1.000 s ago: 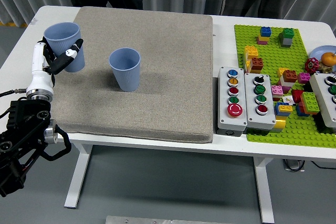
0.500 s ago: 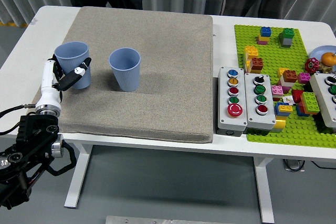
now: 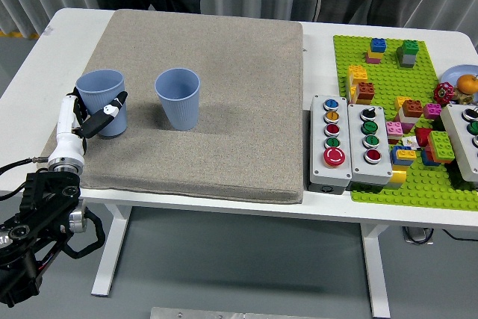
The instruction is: Pick cup pour cup place
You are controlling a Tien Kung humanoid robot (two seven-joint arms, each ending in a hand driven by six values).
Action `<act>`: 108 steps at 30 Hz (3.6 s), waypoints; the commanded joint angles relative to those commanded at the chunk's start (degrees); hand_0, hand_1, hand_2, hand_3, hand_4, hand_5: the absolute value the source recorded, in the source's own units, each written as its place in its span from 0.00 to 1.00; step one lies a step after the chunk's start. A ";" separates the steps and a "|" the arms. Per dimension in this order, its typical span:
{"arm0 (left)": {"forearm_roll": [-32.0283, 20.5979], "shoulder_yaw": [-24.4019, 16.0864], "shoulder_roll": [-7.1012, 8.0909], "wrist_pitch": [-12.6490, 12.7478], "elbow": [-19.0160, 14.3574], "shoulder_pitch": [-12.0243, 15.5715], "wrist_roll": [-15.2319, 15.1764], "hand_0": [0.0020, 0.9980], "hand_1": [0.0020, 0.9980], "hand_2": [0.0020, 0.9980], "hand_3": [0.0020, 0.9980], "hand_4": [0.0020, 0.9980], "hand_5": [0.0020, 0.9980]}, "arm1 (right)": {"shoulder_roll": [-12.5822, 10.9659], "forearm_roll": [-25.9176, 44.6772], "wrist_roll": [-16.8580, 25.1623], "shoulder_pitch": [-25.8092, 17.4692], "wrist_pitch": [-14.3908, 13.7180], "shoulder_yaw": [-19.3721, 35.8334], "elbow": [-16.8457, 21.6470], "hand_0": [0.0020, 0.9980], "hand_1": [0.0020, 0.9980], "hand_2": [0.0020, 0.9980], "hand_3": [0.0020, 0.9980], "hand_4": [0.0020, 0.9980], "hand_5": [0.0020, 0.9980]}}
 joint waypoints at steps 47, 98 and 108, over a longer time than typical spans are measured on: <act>5.26 -2.69 0.50 -4.55 -2.57 3.37 0.46 0.69 0.70 0.77 0.77 0.85 0.34 | 0.06 -0.80 -0.19 0.08 -0.05 0.47 0.00 0.72 0.67 0.65 0.61 0.00 0.17; 12.33 -5.82 1.38 -9.04 -5.99 7.40 3.37 0.87 0.90 1.00 1.00 0.98 0.47 | 0.03 -2.34 -0.37 -0.23 0.23 1.02 0.00 0.72 0.67 0.65 0.61 0.00 0.15; 15.87 -6.29 1.51 -10.66 -6.74 7.46 4.83 0.92 0.94 1.00 1.00 1.00 0.54 | 0.00 -2.09 -0.32 0.02 0.21 0.94 0.00 0.72 0.67 0.65 0.60 0.00 0.15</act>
